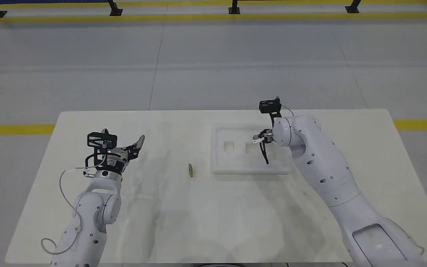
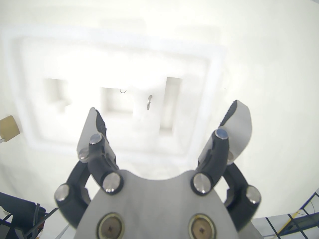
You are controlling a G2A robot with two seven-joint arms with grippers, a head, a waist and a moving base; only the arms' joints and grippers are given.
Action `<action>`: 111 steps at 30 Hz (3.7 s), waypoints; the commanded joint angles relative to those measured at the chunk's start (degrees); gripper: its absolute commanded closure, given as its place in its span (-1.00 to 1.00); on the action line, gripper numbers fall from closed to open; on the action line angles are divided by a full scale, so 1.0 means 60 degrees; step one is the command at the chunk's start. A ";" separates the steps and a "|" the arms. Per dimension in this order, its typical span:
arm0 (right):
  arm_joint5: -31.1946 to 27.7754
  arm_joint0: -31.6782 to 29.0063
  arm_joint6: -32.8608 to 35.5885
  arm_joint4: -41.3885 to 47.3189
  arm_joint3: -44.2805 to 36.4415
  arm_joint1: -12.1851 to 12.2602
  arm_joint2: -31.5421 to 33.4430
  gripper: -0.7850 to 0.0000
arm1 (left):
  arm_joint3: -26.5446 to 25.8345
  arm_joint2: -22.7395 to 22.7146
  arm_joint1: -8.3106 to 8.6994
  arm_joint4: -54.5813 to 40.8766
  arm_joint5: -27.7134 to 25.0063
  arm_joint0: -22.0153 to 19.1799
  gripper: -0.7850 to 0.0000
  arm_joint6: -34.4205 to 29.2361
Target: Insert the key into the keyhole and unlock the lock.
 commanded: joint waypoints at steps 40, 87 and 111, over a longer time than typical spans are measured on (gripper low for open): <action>-0.0215 0.0560 0.0090 0.0025 0.1438 -0.0566 -0.0403 0.35 | 0.0000 0.0000 0.0000 0.0000 0.0000 0.0000 -1.00 0.0000; -0.0518 0.0805 0.0276 -0.0346 0.1971 -0.0964 -0.0348 1.00 | 0.0000 0.0000 0.0000 0.0000 0.0000 0.0000 -1.00 0.0000; -0.0571 0.0311 0.0468 -0.0529 0.0961 -0.0910 0.0360 1.00 | 0.0000 0.0000 0.0000 0.0000 0.0000 0.0000 -1.00 0.0000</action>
